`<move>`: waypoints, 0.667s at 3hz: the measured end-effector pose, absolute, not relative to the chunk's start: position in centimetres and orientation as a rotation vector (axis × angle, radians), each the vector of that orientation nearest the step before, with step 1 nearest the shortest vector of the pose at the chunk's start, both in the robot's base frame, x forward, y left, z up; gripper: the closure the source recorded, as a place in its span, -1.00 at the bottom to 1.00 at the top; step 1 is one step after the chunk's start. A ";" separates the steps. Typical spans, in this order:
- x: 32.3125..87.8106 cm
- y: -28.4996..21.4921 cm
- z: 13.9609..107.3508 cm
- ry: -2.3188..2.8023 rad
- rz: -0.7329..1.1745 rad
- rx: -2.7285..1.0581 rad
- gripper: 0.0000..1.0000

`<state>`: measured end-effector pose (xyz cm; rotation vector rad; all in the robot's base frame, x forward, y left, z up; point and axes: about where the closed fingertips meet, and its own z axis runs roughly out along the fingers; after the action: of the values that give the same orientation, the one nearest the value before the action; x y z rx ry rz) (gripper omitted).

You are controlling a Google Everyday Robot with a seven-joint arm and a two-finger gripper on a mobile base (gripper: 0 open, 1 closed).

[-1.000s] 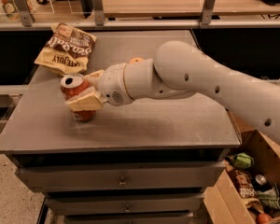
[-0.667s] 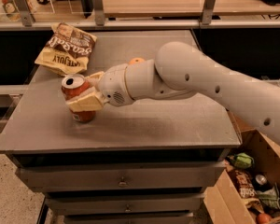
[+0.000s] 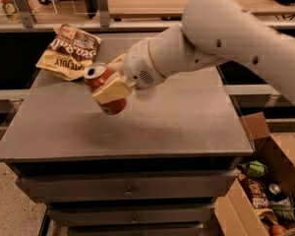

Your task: Knock coke can over

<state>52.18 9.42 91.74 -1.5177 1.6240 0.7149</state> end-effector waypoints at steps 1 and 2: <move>52.7 5.1 93.0 1.710 0.525 -1.611 1.00; 52.9 2.1 93.2 1.807 0.328 -1.714 1.00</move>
Offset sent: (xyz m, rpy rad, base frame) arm 0.0176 -0.1197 0.0180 -0.6543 -0.1200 -0.1086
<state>52.93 2.11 93.20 -1.7141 1.8073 0.3279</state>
